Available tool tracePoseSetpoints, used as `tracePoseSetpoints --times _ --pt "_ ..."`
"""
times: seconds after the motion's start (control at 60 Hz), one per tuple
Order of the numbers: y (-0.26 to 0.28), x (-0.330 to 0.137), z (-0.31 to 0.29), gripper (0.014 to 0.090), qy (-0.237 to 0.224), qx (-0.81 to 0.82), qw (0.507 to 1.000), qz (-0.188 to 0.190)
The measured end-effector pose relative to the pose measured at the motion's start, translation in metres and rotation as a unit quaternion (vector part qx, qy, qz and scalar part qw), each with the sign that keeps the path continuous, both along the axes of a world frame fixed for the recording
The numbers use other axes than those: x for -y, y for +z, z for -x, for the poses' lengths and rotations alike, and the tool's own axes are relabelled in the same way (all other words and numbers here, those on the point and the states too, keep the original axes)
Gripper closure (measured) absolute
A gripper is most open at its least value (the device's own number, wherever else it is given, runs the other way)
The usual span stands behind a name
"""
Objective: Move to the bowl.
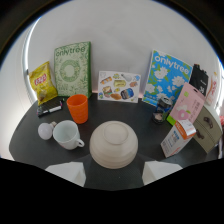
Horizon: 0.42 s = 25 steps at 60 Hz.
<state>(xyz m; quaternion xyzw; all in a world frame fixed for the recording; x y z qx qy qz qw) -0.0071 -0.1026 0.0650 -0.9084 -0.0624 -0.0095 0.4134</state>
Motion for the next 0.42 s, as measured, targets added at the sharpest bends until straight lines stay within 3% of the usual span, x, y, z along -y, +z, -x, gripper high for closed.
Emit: tracePoseSetpoints --times 0.417 --pt "-0.0022 -0.007 -0.0057 0.019 -0.015 -0.01 1.0 0.005"
